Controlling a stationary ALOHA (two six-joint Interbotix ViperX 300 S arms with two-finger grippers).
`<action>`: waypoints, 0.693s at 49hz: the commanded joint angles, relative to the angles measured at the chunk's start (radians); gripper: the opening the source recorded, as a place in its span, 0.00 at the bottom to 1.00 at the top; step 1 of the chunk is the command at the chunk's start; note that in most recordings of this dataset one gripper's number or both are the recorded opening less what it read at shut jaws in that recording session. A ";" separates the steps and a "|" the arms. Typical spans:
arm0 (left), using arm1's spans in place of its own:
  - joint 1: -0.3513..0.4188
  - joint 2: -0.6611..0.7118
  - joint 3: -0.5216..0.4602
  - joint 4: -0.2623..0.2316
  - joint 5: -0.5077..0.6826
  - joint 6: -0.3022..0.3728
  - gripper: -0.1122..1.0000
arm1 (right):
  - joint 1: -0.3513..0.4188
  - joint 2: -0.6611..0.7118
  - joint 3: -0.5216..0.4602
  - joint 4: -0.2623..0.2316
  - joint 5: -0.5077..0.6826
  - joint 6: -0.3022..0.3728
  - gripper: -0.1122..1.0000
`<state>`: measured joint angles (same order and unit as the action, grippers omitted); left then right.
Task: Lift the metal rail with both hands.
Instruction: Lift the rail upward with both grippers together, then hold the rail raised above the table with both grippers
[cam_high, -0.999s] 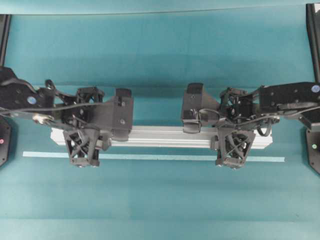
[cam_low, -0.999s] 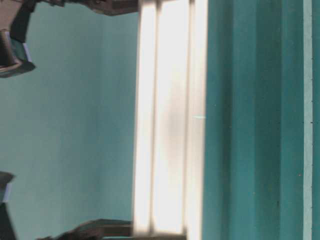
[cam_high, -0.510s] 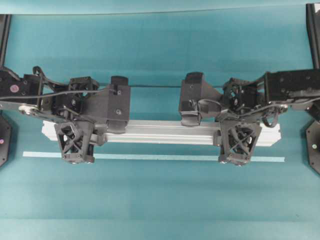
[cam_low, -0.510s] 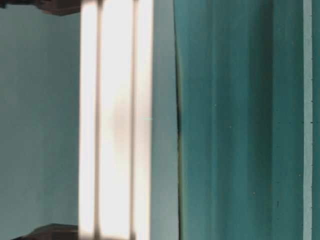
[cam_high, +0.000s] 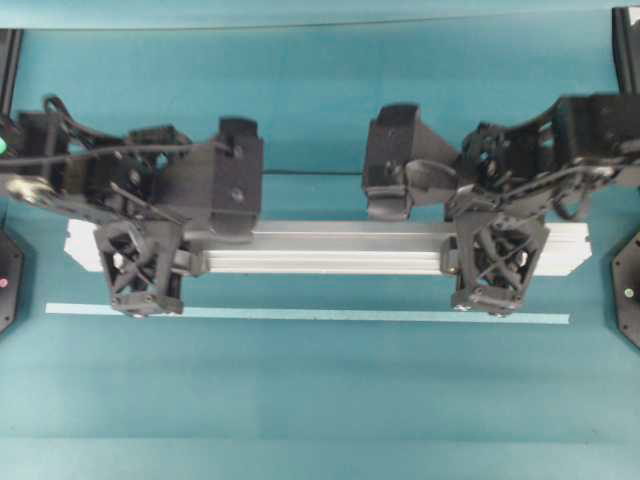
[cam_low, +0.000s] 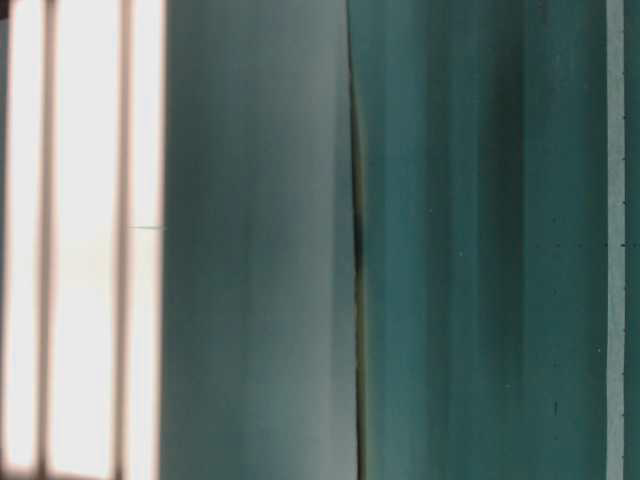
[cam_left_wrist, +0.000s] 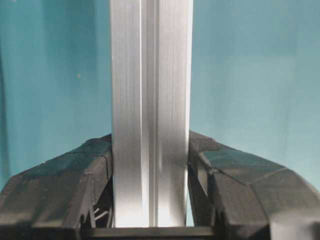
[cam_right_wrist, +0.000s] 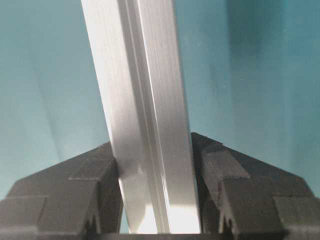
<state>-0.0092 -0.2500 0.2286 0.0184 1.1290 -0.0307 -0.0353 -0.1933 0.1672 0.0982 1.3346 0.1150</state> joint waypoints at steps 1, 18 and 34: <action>0.002 -0.034 -0.086 0.003 0.011 -0.005 0.42 | -0.009 -0.014 -0.061 0.006 0.014 0.044 0.45; 0.002 -0.034 -0.219 0.003 0.083 -0.005 0.42 | -0.009 -0.017 -0.209 0.002 0.135 0.048 0.45; 0.003 -0.017 -0.354 0.003 0.153 -0.003 0.42 | -0.009 -0.003 -0.325 -0.006 0.210 0.071 0.45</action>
<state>-0.0077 -0.2608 -0.0460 0.0184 1.2870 -0.0307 -0.0368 -0.2040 -0.1028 0.0936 1.5509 0.1442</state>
